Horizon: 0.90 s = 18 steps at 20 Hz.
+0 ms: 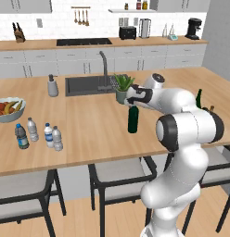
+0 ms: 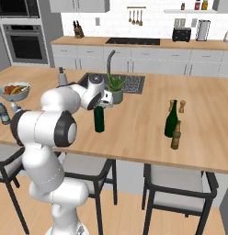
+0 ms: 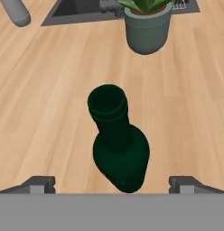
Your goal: Move the plastic bottles in the middle to the plastics group, and the glass bottles in the middle to the glass group.
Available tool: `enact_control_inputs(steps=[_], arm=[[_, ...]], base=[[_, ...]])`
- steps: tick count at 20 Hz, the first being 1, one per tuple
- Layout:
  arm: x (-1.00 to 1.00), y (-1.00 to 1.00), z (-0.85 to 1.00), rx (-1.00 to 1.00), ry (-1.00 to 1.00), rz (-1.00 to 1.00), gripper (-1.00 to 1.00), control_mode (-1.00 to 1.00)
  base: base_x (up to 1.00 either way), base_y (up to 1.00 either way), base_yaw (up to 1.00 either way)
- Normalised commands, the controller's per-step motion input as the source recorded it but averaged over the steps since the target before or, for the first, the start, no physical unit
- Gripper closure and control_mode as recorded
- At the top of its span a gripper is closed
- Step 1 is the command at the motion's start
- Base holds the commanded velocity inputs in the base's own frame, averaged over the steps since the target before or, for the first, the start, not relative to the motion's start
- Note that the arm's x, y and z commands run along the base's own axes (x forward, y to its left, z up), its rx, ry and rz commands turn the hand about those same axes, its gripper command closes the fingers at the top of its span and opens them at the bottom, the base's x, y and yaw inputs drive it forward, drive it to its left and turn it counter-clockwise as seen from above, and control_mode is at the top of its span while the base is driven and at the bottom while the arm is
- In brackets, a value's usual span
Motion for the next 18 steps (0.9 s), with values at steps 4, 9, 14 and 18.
enact_control_inputs(steps=[4, 9, 14, 18], arm=[[0.15, 0.01, -0.06, 0.00, -0.02, 0.00, -1.00, -1.00], [0.14, 0.03, -0.06, 0.00, 0.00, 0.00, -1.00, -1.00], [0.13, 0.05, -0.08, 0.00, 0.00, 0.00, -1.00, -1.00], [0.12, 0.03, -0.09, 0.00, -0.01, 0.00, -1.00, -1.00]], base=[[0.00, 0.00, 0.00], [0.00, 0.00, 0.00], [0.00, 0.00, 0.00], [0.00, 0.00, 0.00]])
